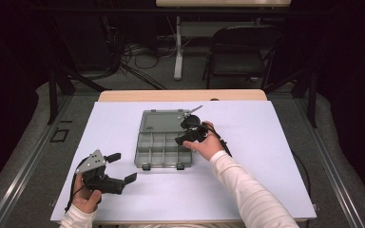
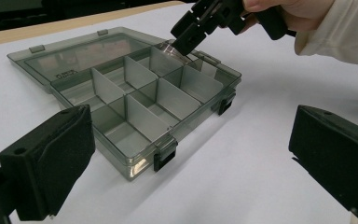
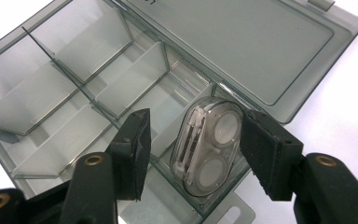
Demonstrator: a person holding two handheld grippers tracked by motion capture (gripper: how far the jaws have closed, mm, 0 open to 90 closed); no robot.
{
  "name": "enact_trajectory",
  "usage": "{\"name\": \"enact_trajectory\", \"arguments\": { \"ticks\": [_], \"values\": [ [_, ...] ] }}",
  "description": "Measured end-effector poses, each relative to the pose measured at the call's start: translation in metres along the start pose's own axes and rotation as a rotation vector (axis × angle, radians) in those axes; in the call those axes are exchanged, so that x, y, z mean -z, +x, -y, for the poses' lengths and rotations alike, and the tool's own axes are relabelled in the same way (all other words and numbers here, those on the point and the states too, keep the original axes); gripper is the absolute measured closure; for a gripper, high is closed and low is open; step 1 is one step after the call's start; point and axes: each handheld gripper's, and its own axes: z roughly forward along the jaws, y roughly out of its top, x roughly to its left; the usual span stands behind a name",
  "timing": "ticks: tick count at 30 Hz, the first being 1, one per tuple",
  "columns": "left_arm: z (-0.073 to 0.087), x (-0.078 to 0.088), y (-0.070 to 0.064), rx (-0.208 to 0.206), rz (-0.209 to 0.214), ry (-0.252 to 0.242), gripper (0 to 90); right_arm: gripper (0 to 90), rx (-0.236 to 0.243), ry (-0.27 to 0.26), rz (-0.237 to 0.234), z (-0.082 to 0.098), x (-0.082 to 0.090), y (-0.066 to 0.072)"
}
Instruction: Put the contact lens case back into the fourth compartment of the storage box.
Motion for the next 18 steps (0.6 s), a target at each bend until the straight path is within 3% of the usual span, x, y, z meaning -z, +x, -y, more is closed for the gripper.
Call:
{"name": "enact_trajectory", "arguments": {
  "ticks": [3,8,18],
  "values": [
    [0.000,0.000,0.000,-0.001,0.003,-0.002,0.7,44.6,-0.010,-0.005,0.023,0.001,0.004,0.003],
    [0.000,-0.001,0.001,0.004,0.001,-0.003,0.7,43.8,-0.009,-0.030,0.022,0.002,0.010,0.003],
    [-0.001,-0.001,0.001,-0.002,0.004,-0.002,0.7,31.7,-0.023,-0.087,-0.025,0.012,0.028,0.006]
  ]
}}
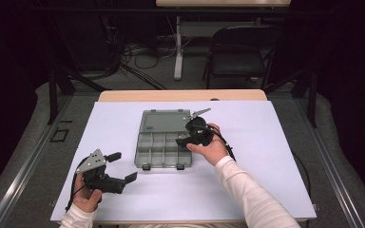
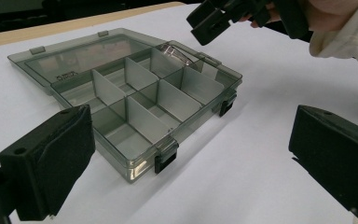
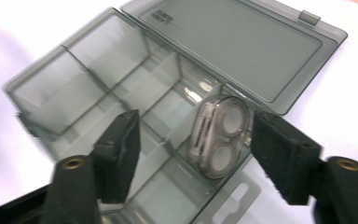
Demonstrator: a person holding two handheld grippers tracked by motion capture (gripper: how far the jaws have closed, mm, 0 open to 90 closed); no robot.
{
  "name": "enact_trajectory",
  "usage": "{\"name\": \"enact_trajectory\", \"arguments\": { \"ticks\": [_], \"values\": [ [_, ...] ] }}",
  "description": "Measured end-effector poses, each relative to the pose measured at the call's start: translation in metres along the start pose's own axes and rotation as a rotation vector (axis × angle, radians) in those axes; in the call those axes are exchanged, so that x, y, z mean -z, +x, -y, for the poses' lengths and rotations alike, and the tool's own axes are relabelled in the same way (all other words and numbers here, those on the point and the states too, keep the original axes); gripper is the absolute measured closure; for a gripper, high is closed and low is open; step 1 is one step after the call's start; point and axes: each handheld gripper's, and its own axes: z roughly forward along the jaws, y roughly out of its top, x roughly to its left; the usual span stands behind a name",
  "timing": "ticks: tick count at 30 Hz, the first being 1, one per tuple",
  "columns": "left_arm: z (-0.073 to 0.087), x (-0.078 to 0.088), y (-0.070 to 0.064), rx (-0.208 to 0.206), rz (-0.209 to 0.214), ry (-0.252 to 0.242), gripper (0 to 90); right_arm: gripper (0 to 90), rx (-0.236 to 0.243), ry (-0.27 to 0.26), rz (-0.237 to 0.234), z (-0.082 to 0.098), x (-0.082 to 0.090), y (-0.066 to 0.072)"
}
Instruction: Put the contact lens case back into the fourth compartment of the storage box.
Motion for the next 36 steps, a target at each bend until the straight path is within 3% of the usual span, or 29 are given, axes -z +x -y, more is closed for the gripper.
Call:
{"name": "enact_trajectory", "arguments": {
  "ticks": [12,20,27,31,36],
  "values": [
    [0.001,0.000,0.000,0.009,-0.005,0.001,0.7,15.2,0.006,-0.087,0.014,0.014,0.021,0.013],
    [0.002,0.001,0.000,0.011,-0.006,0.000,0.7,14.3,0.014,-0.083,0.013,0.024,0.027,0.018],
    [0.002,0.003,0.000,0.014,-0.009,-0.004,0.7,14.1,0.019,-0.123,0.024,0.034,0.038,0.022],
    [0.003,0.004,0.000,0.014,-0.010,-0.004,0.7,13.9,0.052,-0.123,0.054,0.041,0.044,0.024],
    [0.003,0.005,-0.001,0.018,-0.013,-0.005,0.7,13.6,0.046,-0.144,0.061,0.049,0.051,0.024]
  ]
}}
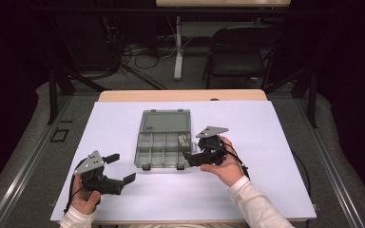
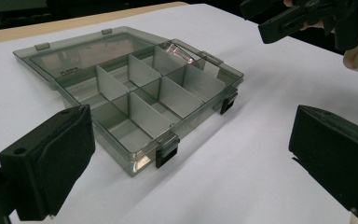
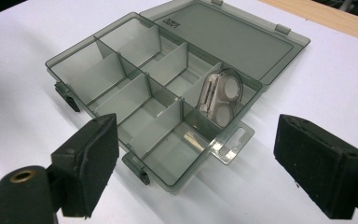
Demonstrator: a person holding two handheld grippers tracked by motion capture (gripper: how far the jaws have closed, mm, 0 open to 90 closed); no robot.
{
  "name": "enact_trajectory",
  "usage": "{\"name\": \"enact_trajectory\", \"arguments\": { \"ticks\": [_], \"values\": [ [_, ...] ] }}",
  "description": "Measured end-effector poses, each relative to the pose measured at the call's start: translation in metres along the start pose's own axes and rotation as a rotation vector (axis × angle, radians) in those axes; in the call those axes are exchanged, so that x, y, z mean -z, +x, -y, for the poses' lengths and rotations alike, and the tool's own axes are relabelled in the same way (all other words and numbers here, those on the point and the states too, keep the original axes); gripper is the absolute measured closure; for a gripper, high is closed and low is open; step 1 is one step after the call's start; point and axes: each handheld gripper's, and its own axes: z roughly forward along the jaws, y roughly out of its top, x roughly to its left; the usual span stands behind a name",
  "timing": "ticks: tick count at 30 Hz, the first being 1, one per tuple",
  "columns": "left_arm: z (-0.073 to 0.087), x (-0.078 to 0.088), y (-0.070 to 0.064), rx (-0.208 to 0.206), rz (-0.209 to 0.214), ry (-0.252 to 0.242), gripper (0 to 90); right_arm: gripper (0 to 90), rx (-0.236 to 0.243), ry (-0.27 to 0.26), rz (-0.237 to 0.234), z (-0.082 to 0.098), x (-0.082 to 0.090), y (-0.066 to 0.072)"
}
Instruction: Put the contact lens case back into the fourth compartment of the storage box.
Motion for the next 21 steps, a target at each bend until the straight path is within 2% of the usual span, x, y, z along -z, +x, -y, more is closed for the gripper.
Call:
{"name": "enact_trajectory", "arguments": {
  "ticks": [5,9,21],
  "values": [
    [0.000,0.000,-0.001,0.001,0.004,0.004,0.7,13.0,0.011,-0.013,0.018,0.006,0.004,0.000],
    [-0.001,-0.001,-0.001,-0.003,0.008,0.004,0.7,12.2,0.021,-0.009,0.011,0.011,0.006,0.000],
    [-0.001,-0.003,-0.001,-0.013,0.021,-0.006,0.7,11.6,0.006,0.003,0.029,0.021,0.006,0.001]
  ]
}}
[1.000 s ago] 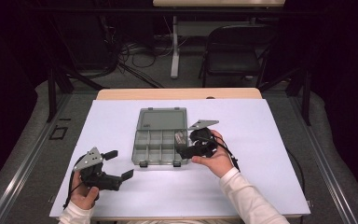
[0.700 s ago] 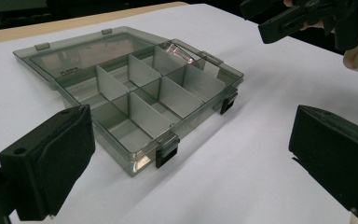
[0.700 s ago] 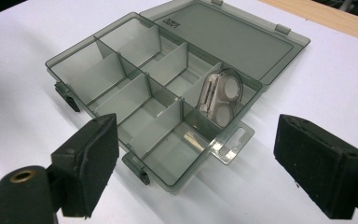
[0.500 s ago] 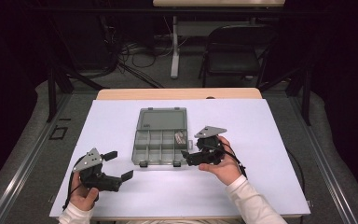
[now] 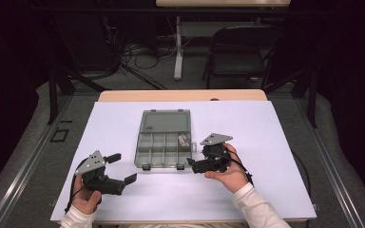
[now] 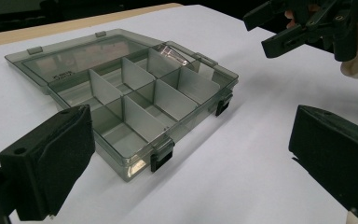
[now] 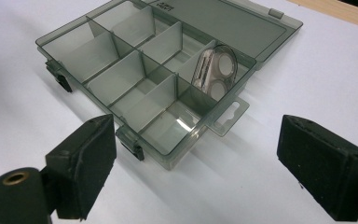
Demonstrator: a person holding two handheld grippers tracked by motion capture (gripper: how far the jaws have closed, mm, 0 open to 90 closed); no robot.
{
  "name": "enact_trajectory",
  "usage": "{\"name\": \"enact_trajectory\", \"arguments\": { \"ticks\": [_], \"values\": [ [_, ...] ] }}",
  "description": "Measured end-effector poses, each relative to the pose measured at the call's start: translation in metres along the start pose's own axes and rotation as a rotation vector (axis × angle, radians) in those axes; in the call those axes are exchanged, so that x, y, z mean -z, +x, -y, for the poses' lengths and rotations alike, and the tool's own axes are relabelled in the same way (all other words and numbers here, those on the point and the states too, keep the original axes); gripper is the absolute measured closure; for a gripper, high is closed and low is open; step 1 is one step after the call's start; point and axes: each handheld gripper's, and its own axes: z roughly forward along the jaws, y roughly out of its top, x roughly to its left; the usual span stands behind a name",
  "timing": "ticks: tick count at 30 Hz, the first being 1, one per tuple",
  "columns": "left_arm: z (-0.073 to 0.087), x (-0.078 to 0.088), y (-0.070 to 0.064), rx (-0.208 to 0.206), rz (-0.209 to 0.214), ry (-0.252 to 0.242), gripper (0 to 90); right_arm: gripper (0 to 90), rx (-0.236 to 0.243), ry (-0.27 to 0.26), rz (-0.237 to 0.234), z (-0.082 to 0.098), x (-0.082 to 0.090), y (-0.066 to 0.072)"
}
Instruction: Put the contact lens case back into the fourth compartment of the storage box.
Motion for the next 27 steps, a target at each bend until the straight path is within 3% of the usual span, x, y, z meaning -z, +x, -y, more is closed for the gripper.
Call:
{"name": "enact_trajectory", "arguments": {
  "ticks": [12,17,27],
  "values": [
    [0.000,0.000,-0.001,-0.005,-0.007,-0.002,0.8,13.1,-0.039,-0.025,0.010,0.020,0.021,-0.006],
    [0.000,0.001,-0.001,-0.004,0.006,-0.004,0.7,14.3,-0.037,-0.025,0.030,0.030,0.031,-0.008],
    [0.000,0.001,-0.001,-0.006,-0.008,0.000,0.7,14.3,-0.047,-0.020,0.044,0.052,0.044,-0.014]
  ]
}}
